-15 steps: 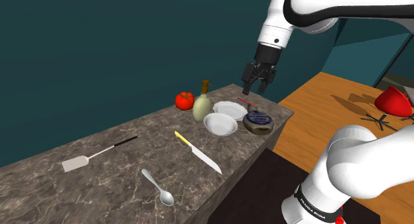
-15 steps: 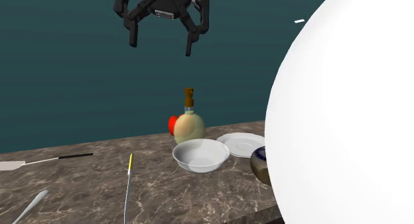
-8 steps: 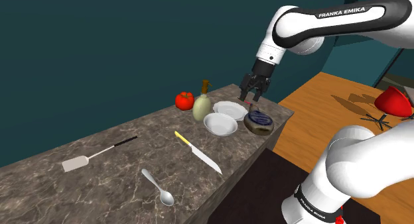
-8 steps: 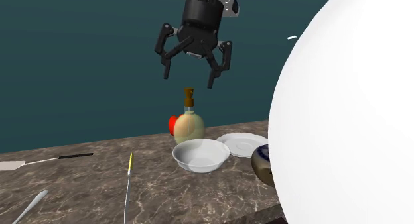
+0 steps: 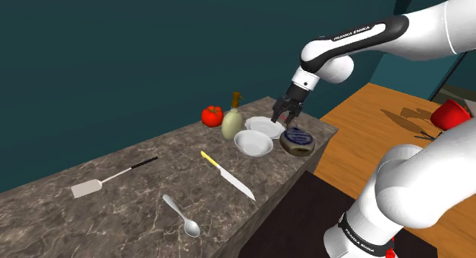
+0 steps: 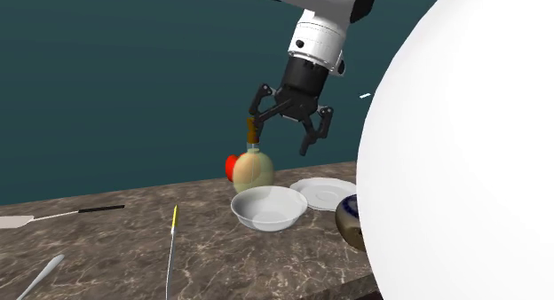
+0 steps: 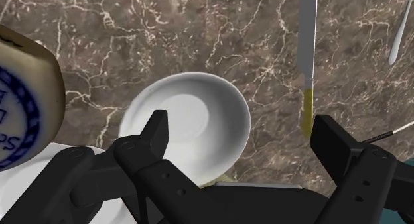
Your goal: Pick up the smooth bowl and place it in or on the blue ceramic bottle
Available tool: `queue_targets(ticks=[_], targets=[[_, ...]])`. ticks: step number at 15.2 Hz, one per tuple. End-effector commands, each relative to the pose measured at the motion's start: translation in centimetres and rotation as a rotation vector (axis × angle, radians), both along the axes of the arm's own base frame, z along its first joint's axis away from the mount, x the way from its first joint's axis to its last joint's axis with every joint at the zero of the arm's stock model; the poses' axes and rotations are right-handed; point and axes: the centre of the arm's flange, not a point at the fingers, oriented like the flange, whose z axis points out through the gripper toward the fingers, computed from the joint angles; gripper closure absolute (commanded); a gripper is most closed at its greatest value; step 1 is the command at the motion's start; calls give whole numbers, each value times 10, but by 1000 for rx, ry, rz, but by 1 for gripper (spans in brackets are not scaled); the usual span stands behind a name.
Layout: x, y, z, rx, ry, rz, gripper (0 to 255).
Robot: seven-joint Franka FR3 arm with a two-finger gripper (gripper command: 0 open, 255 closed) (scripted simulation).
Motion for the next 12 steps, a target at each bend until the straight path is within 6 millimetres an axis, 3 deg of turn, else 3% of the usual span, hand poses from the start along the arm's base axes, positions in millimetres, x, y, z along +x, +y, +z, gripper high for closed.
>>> queue_targets(ticks=[1,12], targets=[[5,-18,-22,19,-18,-10,0],[45,-111,-140,137,-105,-65,0]])
